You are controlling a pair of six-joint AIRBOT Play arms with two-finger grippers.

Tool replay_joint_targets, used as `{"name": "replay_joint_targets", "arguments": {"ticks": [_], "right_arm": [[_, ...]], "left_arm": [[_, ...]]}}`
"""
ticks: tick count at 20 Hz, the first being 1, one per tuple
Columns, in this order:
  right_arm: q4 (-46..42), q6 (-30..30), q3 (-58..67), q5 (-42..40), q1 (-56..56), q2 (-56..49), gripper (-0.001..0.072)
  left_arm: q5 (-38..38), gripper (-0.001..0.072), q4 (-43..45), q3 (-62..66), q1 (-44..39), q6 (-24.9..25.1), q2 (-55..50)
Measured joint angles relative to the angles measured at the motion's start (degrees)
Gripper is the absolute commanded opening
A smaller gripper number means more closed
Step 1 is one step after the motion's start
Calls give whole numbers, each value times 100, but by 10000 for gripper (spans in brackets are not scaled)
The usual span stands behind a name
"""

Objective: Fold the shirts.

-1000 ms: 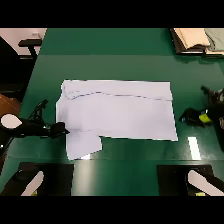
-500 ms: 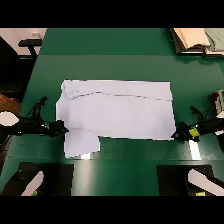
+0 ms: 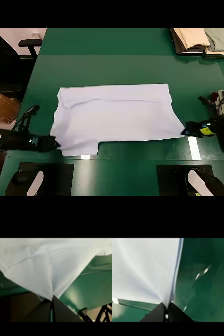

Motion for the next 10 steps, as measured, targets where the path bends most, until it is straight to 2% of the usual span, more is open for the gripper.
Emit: {"name": "replay_joint_targets", "arguments": {"ticks": [3, 5, 10], "right_arm": [[-122, 4, 293, 13, -81, 372, 10], [-177, 17, 560, -68, 17, 251, 10], [-208, 33, 1587, -625, 636, -988, 11]], "left_arm": [[-7, 20, -66, 4, 0, -146, 96], [404, 20, -157, 13, 0, -140, -149], [1676, 20, -273, 540, 0, 256, -1480]]}}
